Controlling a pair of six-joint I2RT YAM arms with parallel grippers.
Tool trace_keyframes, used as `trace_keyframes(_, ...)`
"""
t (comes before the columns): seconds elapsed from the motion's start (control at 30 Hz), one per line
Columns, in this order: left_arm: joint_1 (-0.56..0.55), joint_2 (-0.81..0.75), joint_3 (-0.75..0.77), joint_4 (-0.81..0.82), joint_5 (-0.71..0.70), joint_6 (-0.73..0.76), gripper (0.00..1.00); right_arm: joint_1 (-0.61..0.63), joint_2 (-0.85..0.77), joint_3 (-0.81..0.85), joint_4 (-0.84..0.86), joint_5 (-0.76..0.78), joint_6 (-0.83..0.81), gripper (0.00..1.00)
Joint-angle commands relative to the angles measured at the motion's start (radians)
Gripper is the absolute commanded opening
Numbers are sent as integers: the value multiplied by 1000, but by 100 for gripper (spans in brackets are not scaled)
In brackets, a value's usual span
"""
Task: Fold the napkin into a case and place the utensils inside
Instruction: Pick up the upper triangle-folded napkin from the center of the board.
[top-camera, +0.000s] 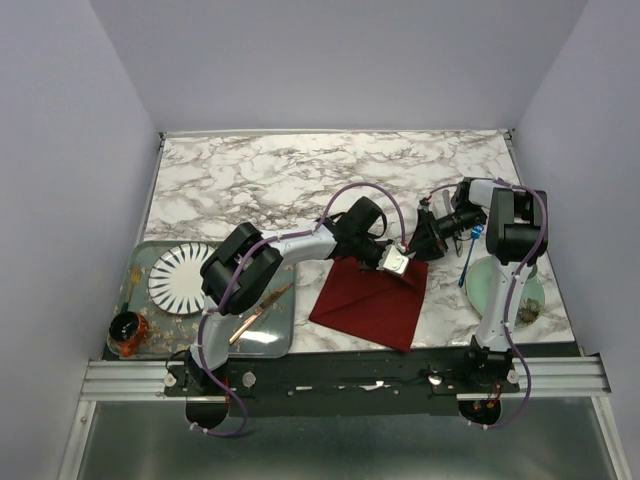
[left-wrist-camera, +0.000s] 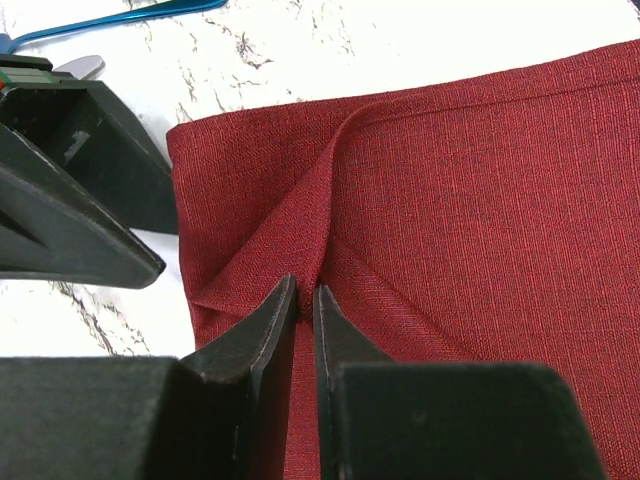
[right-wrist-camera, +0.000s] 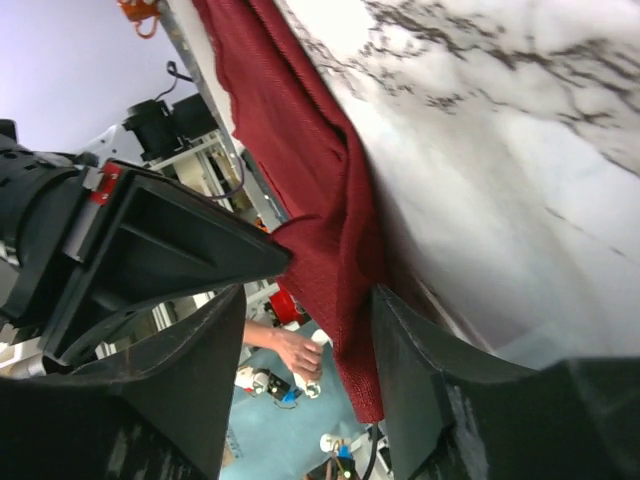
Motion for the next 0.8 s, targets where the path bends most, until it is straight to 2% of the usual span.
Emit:
trace_keyframes(0.0,-6,-6,3,7,-7,-3,20,7,-50,-32,-66,-46,-33,68)
trace_keyframes(0.1,-6,-9,1,8,-9,-3,21,7,-120,-95,39,23,59,80)
trace_keyframes(0.17,-6,-11,1,12,-9,-3,21,7,-159,-119,89,29,88,83)
trace_keyframes(0.33,-7,-6,33,44,-10,-51,23,8,-145,-136,32,-3,70,78)
trace_keyframes(0.43,-12,0,58,71,-12,-94,23,7,-156,-155,69,55,94,79)
trace_keyframes(0.53,-21,0,75,76,-10,-104,34,7,-154,-156,86,89,116,80)
trace_keyframes(0.57,-27,-3,78,77,-12,-104,43,7,-153,-152,86,94,122,81)
trace_keyframes(0.67,-32,-26,81,90,-19,-147,59,7,-145,-141,80,117,119,86)
trace_keyframes(0.77,-27,-66,61,53,-36,-143,62,5,-131,-130,60,135,104,91)
